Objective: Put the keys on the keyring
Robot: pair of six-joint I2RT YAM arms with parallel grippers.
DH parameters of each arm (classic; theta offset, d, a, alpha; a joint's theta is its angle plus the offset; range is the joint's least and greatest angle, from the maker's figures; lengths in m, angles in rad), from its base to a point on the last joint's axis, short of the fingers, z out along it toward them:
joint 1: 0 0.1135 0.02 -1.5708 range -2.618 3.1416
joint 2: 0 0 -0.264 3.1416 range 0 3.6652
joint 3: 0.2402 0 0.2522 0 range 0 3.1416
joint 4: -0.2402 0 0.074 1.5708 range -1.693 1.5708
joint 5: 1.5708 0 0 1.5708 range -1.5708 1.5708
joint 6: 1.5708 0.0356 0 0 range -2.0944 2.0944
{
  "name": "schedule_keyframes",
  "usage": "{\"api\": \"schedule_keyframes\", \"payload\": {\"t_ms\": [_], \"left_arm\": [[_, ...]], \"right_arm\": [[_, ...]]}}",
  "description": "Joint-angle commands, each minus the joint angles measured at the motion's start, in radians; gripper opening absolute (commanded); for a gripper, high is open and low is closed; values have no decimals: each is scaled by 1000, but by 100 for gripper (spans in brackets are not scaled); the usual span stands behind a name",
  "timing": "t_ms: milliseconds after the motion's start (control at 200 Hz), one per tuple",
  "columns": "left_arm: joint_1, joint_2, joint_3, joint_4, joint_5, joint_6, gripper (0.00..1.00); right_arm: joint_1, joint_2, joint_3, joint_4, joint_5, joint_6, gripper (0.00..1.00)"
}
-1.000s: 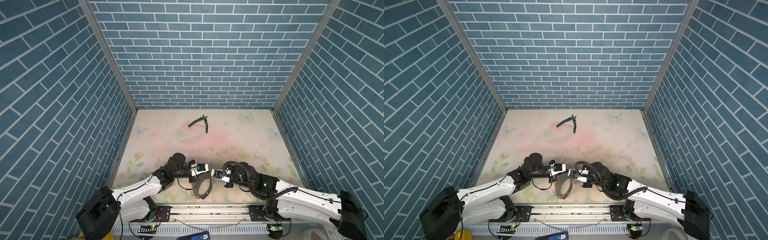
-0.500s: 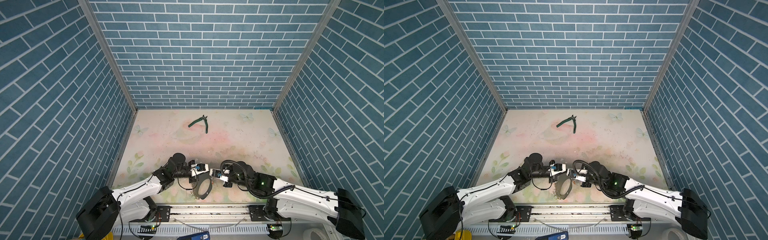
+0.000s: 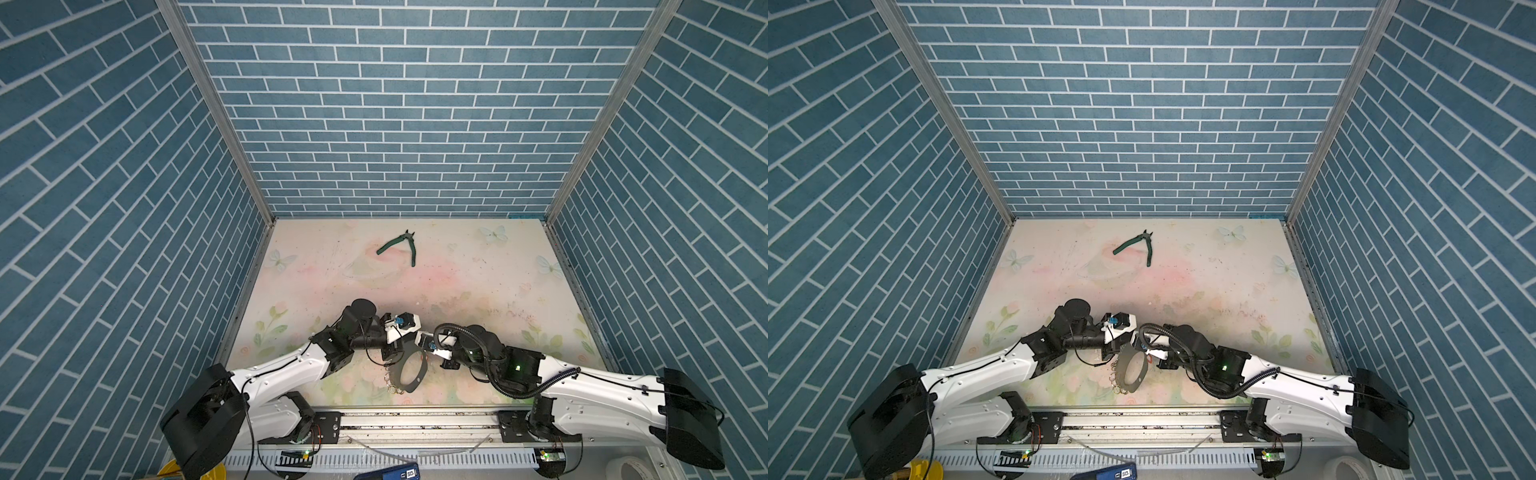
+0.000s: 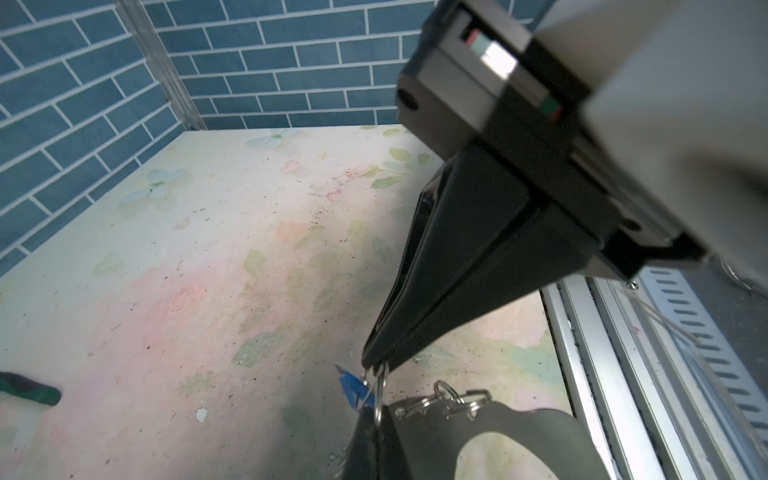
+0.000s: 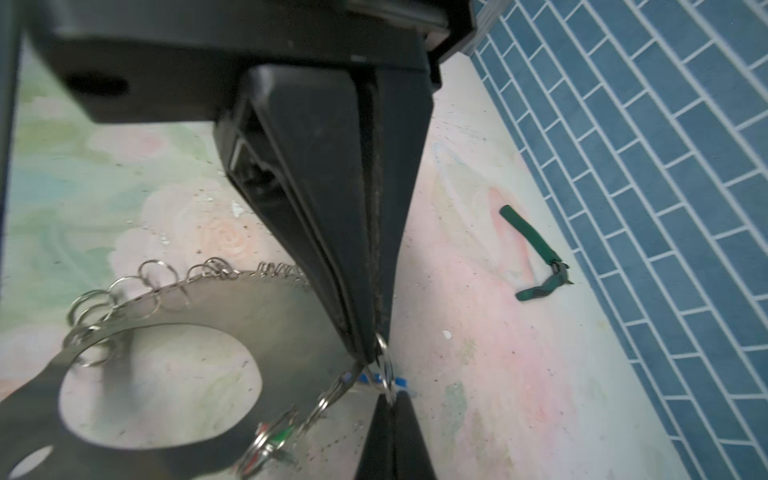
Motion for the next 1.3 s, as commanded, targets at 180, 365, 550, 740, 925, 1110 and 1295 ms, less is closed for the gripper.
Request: {"api": "schedule_keyframes", "payload": {"t_ms": [180, 365, 550, 740, 925, 1110, 1295], "left_arm": [[-11, 24, 60, -14, 20, -175, 0], [-3, 42, 81, -14, -21, -252, 0], [5, 46, 95, -27, -47, -288, 0], [6, 35, 89, -14, -35, -290, 0], [10, 37, 85, 27, -29, -313, 0], [19, 41, 85, 53, -39, -324, 0], [21, 42, 96, 9, -42, -289, 0]], "right_arm": [[47, 29, -58, 278, 117, -115, 0], [61, 39, -76, 300, 106, -118, 0], [65, 37, -90, 303, 104, -120, 0], [67, 59, -83, 303, 119, -117, 0], [72, 105, -66, 324, 102, -88, 0], [73, 124, -45, 296, 50, -59, 0], [52, 46, -64, 214, -41, 8, 0]]}}
